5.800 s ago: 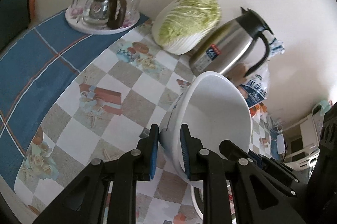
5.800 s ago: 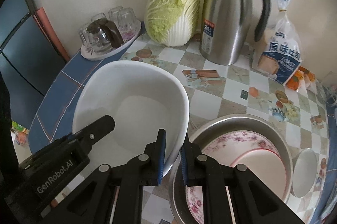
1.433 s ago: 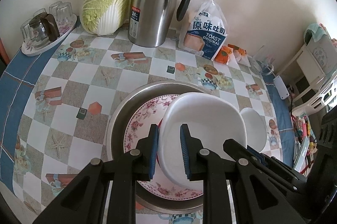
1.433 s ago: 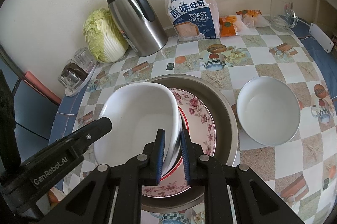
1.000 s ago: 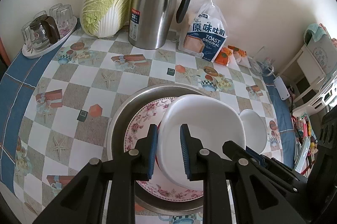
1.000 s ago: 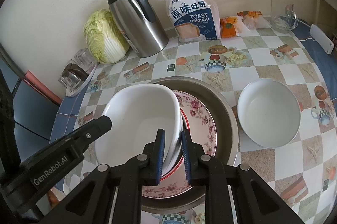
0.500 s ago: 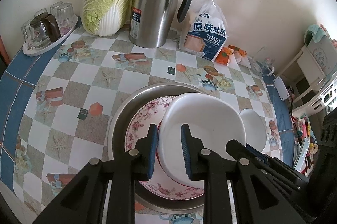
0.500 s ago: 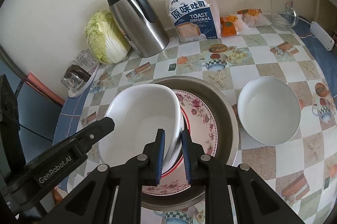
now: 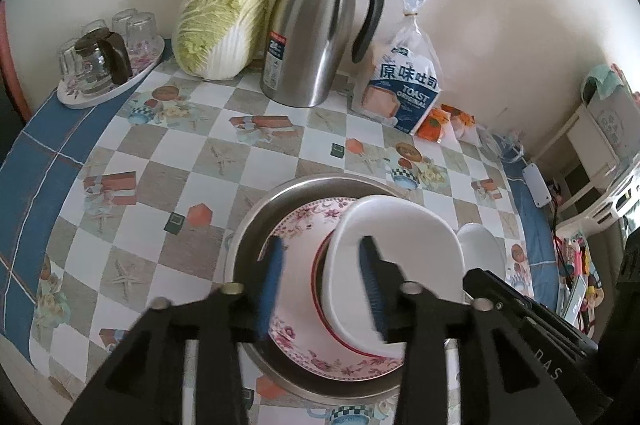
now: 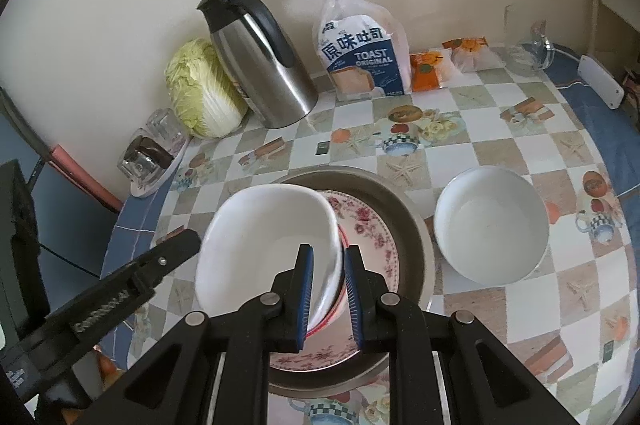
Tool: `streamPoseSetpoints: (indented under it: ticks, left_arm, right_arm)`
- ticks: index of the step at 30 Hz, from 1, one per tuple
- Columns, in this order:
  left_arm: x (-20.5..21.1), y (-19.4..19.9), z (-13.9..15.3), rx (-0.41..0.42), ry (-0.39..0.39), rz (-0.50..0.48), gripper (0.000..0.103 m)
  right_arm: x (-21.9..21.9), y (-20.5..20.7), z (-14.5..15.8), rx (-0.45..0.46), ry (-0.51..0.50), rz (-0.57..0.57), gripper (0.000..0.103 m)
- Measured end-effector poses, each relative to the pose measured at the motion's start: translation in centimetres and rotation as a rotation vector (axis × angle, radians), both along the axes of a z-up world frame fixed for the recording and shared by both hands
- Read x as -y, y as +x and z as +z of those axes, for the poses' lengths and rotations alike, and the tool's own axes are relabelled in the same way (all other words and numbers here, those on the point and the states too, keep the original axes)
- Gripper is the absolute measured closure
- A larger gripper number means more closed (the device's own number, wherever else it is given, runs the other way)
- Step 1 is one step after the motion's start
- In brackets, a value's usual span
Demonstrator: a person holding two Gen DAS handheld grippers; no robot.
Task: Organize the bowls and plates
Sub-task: 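Open both tools to release the white square bowl, then withdraw both tools from the basin toward the white round bowl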
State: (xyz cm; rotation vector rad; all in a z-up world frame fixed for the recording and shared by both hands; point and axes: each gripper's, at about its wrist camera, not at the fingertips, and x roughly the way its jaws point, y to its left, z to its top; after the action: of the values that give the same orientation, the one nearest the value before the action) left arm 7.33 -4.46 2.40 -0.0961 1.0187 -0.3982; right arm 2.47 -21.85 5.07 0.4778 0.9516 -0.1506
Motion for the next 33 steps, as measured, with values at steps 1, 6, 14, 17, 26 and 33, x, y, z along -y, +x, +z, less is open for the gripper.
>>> streamPoseSetpoints:
  ticks: [1, 6, 14, 17, 26, 33]
  left_arm:
    - [-0.1, 0.0, 0.0, -0.001, 0.002, 0.008, 0.058]
    - [-0.4, 0.2, -0.1, -0.003, 0.034, 0.037, 0.042]
    - [-0.6, 0.4, -0.6, -0.002, 0.072, 0.062, 0.021]
    - [-0.8, 0.5, -0.9, -0.004, 0.084, 0.076, 0.018]
    - [-1.4, 0.8, -1.4, -0.014, 0.1, 0.111, 0.011]
    - [-1.7, 0.9, -1.6, -0.011, 0.112, 0.133, 0.011]
  right_arm:
    - [0.1, 0.0, -0.1, -0.007, -0.006, -0.006, 0.084]
    - [0.6, -0.1, -0.3, -0.021, -0.022, -0.024, 0.063]
    - [0.6, 0.1, -0.7, -0.041, -0.049, -0.025, 0.032]
    - [0.7, 0.1, -0.9, -0.043, -0.049, -0.026, 0.03]
    - [0.9, 0.1, -1.0, -0.038, -0.047, -0.032, 0.01]
    - [1.0, 0.1, -1.0, -0.033, -0.041, -0.041, 0.0]
